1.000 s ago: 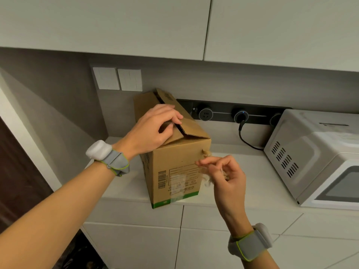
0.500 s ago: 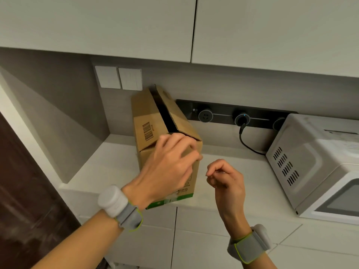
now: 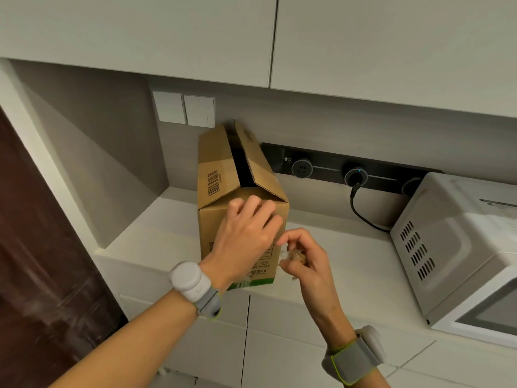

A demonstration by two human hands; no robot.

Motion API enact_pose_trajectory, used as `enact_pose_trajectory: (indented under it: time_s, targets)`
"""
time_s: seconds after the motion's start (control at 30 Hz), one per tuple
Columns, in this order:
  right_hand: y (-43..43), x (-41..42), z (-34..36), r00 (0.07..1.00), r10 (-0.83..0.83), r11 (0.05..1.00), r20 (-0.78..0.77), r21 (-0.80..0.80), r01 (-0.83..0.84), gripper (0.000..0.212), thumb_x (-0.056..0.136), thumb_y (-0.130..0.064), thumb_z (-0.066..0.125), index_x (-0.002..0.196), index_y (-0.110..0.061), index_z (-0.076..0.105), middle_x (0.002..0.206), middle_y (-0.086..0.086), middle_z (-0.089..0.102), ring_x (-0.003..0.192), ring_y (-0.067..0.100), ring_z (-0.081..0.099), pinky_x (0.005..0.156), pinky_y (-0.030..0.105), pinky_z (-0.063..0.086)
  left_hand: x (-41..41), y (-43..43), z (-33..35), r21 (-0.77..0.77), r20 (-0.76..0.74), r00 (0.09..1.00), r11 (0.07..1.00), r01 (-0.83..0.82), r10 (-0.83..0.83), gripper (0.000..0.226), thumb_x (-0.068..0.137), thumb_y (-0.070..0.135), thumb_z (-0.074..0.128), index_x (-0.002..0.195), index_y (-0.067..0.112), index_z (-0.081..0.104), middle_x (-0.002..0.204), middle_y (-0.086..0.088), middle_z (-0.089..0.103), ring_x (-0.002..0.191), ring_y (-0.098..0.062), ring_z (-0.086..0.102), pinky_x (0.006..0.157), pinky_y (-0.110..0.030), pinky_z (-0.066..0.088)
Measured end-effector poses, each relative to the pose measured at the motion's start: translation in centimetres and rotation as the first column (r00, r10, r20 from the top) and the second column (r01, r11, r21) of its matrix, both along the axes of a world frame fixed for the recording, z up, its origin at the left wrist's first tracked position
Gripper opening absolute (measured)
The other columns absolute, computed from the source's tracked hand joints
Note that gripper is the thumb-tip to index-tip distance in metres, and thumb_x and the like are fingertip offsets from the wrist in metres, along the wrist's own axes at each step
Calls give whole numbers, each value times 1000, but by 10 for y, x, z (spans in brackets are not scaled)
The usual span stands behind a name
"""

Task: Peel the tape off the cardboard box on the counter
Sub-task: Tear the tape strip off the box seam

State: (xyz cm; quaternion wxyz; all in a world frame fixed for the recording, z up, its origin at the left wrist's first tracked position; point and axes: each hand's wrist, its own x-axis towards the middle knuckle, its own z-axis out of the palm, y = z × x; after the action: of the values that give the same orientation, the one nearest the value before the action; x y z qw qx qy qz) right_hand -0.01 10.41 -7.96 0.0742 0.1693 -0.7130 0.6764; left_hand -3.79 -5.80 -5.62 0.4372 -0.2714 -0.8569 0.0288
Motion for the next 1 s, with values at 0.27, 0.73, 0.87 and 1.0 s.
enact_pose_trajectory:
  time_s: [0.27,0.73,0.87,1.0]
  targets:
    - [1,-5,1,989,-140,989,52,-33,142,13,102,-13,58,94,-14,69,80,-12,62,72,2,52,68,21,43,-9,-13,-18,-19,110,962,968,252,-248,21,96,-1,53,86,9,69,83,-5,65,71,-25,56,68,-31,37]
    - [-7,-22,3,971,-226,968,78,129,215,32,97,-44,62,82,-17,69,69,-11,64,69,5,60,67,21,48,-6,-20,-40,-90,452,825,903,421,-340,48,68,-1,86,100,20,58,91,5,68,87,-17,56,73,-28,48]
    - [-17,-29,13,947,-316,869,-63,380,315,39,91,-61,61,78,-25,68,70,-12,66,70,4,63,64,15,47,-9,-22,-46,-119,491,817,905,408,-304,38,79,4,81,111,20,70,113,4,73,110,-20,63,89,-31,51]
    - [-24,-34,16,910,-367,743,-194,527,412,31,96,-51,60,79,-26,67,73,-7,68,75,17,64,68,34,53,-8,-21,-42,-119,476,821,901,417,-317,42,74,5,84,111,20,74,115,4,75,113,-18,62,93,-29,51]
